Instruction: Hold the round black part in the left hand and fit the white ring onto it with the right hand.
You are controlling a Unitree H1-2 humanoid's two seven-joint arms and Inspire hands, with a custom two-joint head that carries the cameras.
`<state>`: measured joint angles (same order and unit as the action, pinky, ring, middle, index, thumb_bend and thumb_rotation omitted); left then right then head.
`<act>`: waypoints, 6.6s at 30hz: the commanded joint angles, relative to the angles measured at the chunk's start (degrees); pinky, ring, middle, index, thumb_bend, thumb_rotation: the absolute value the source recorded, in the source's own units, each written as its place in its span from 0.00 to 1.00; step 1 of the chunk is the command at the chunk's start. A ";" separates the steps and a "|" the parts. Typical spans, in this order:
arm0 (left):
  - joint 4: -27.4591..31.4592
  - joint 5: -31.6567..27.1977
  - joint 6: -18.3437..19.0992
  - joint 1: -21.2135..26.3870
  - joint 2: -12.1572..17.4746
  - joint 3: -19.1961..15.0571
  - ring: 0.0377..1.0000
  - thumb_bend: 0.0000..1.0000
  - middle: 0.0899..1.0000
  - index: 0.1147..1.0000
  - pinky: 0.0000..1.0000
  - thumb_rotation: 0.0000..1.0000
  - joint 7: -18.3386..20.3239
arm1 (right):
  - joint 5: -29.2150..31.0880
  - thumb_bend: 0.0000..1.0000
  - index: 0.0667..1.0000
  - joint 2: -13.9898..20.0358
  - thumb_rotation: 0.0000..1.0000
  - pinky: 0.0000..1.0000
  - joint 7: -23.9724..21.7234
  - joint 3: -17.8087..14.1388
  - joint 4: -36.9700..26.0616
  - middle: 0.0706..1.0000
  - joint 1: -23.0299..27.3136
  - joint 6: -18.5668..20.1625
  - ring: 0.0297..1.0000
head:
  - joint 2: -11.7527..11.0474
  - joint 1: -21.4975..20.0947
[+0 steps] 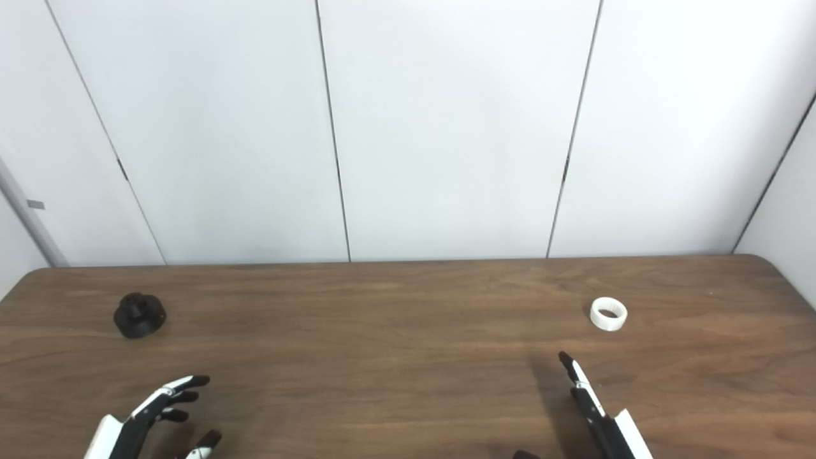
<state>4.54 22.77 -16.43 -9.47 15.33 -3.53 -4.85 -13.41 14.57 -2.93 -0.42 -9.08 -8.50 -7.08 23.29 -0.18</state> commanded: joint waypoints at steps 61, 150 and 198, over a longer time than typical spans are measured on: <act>-12.98 5.99 17.23 22.81 10.56 -14.58 1.00 0.98 1.00 0.77 1.00 0.41 -13.52 | 3.74 0.47 1.00 3.88 0.31 0.95 -1.51 -1.75 4.31 1.00 0.36 -2.79 1.00 | -3.07 14.73; -53.16 5.92 21.57 38.51 5.47 11.44 1.00 0.68 0.94 0.48 1.00 0.06 -21.50 | 8.12 0.55 1.00 8.41 0.38 0.94 -4.54 -6.49 6.03 1.00 -2.13 -6.59 1.00 | -1.28 26.64; -18.50 12.64 10.41 21.19 3.83 19.04 0.96 0.52 0.84 0.41 1.00 0.05 -5.89 | -1.44 0.75 1.00 9.34 0.45 0.82 -0.10 -11.91 -3.83 1.00 6.94 4.57 0.98 | -0.09 11.89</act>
<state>-14.27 34.48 -5.19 13.53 20.06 14.18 -10.61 -14.37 22.13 -4.12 -11.04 -10.35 -3.32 -3.12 23.11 12.23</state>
